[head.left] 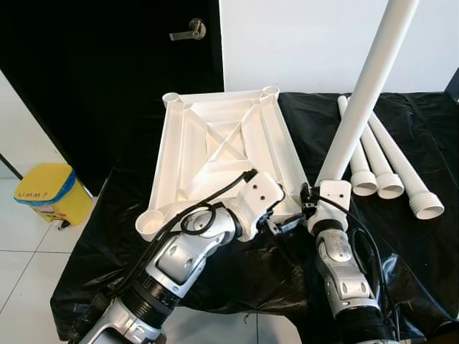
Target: Building children table
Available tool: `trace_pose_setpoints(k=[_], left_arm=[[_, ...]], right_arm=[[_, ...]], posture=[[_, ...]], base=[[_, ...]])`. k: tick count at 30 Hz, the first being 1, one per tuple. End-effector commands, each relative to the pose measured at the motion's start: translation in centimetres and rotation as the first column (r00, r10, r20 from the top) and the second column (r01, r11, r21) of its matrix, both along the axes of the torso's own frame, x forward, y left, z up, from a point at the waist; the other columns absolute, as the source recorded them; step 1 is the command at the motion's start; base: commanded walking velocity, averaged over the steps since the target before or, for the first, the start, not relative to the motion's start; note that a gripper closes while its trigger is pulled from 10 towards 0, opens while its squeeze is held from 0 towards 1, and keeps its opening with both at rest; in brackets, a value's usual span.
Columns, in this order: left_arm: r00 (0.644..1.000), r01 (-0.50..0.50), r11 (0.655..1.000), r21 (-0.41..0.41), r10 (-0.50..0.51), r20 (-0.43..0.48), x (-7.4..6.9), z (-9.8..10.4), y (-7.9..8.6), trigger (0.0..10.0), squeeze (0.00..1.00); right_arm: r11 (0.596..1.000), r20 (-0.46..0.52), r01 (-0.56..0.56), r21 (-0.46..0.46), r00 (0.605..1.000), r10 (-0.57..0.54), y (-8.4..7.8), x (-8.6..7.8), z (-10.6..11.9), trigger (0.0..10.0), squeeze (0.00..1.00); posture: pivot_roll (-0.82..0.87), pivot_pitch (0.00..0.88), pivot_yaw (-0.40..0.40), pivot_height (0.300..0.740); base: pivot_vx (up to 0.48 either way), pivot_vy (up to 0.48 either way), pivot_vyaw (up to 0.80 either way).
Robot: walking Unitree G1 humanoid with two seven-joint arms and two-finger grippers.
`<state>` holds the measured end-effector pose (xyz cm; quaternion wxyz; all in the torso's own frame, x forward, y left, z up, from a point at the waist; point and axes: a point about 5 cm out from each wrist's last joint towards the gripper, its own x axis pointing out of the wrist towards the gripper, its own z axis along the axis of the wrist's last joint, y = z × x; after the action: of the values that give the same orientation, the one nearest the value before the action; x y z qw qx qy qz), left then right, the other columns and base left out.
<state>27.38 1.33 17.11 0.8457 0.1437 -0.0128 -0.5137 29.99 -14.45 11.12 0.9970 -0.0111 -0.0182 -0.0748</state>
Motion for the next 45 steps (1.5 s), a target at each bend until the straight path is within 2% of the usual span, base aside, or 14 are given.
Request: trace_pose_setpoints(k=[1, 9, 10, 11, 12, 13, 18, 27, 29, 39, 40, 41, 42, 45], left_arm=[[1.000, -0.015, 1.000, 0.012, 0.014, 0.025, 0.4, 0.1, 0.2, 10.0, 0.00], [0.998, -0.052, 0.998, 0.016, 0.052, 0.048, 0.7, 0.2, 0.5, 10.0, 0.00], [0.997, -0.060, 0.998, 0.019, 0.059, 0.057, 0.8, 0.2, 0.6, 10.0, 0.00], [0.997, -0.060, 0.998, 0.019, 0.059, 0.057, 0.8, 0.2, 0.6, 10.0, 0.00], [0.996, -0.064, 0.998, 0.022, 0.062, 0.063, 0.8, 0.2, 0.7, 10.0, 0.00], [0.996, -0.068, 0.997, 0.025, 0.066, 0.067, 0.8, 0.2, 0.7, 10.0, 0.00], [0.995, -0.074, 0.997, 0.028, 0.072, 0.074, 0.8, 0.1, 0.8, 10.0, 0.00], [0.995, -0.067, 0.997, 0.028, 0.065, 0.080, 0.7, -0.1, 0.5, 10.0, 0.00], [0.995, -0.064, 0.997, 0.030, 0.061, 0.082, 0.6, -0.1, 0.5, 10.0, 0.00], [0.997, -0.049, 0.998, 0.041, 0.046, 0.060, 0.3, -0.3, 0.8, 10.0, 0.00], [0.997, -0.046, 0.998, 0.041, 0.043, 0.059, 0.2, -0.3, 0.8, 10.0, 0.00], [0.997, -0.046, 0.998, 0.041, 0.043, 0.059, 0.2, -0.3, 0.8, 10.0, 0.00], [0.997, -0.044, 0.998, 0.040, 0.041, 0.059, 0.2, -0.4, 0.8, 10.0, 0.00], [0.997, -0.043, 0.998, 0.039, 0.040, 0.061, 0.2, -0.3, 0.8, 10.0, 0.00]], right_arm=[[0.998, -0.090, 0.007, 0.056, 0.996, -0.002, 0.3, -0.5, -1.8, 10.0, 0.00], [1.000, -0.056, 0.005, 0.022, 0.998, -0.004, 0.4, -0.5, -1.2, 10.0, 0.00], [1.000, -0.044, 0.002, 0.015, 0.999, -0.001, 0.2, -0.5, -1.0, 10.0, 0.64], [1.000, -0.044, 0.002, 0.015, 0.999, -0.001, 0.2, -0.5, -1.0, 10.0, 0.64], [1.000, -0.039, 0.000, 0.011, 0.999, 0.001, 0.1, -0.5, -0.9, 10.0, 0.93], [1.000, -0.029, -0.012, 0.008, 0.999, 0.012, -0.1, -0.6, -0.7, 10.0, 1.00], [0.999, -0.003, -0.054, -0.005, 0.999, 0.054, -0.6, -0.8, -0.2, 10.0, 1.00], [0.941, 0.002, -0.334, -0.050, 0.943, 0.334, -2.3, -1.2, 0.4, 10.0, 1.00], [0.906, -0.004, -0.413, -0.091, 0.910, 0.414, -2.8, -0.9, 0.8, 10.0, 0.00], [0.798, -0.086, -0.583, -0.151, 0.812, 0.577, -3.4, 0.7, 0.5, 10.0, 0.00], [0.794, -0.097, -0.588, -0.155, 0.809, 0.580, -3.5, 0.8, 0.4, 1.7, 0.00], [0.794, -0.097, -0.588, -0.155, 0.809, 0.580, -3.5, 0.8, 0.4, 1.7, 0.00], [0.790, -0.105, -0.592, -0.158, 0.806, 0.583, -3.6, 0.9, 0.2, 0.0, 0.00], [0.786, -0.114, -0.598, -0.157, 0.802, 0.587, -3.8, 0.9, 0.0, 0.0, 0.00]], posture=[[-0.22, 0.017, 0.037, 0.740], [-0.22, 0.014, 0.035, 0.740], [-0.22, 0.018, 0.035, 0.740], [-0.22, 0.018, 0.035, 0.740], [-0.22, 0.020, 0.032, 0.740], [-0.22, 0.023, 0.029, 0.740], [-0.23, 0.026, 0.026, 0.740], [-0.23, 0.031, 0.018, 0.740], [-0.22, 0.030, 0.017, 0.740], [-0.20, 0.025, 0.018, 0.740], [-0.20, 0.024, 0.017, 0.740], [-0.20, 0.024, 0.017, 0.740], [-0.20, 0.024, 0.017, 0.740], [-0.19, 0.018, 0.014, 0.740]], base=[[0.000, 0.000, 0.00], [0.000, 0.000, 0.00], [0.000, 0.000, 0.00], [0.000, 0.000, 0.00], [0.000, 0.000, 0.00], [0.000, 0.000, 0.00], [0.000, 0.000, 0.00], [0.000, 0.000, 0.00], [0.000, 0.000, 0.00], [0.000, 0.000, 0.00], [0.000, 0.000, 0.00], [0.000, 0.000, 0.00], [0.000, 0.000, 0.00], [0.000, 0.000, 0.00]])
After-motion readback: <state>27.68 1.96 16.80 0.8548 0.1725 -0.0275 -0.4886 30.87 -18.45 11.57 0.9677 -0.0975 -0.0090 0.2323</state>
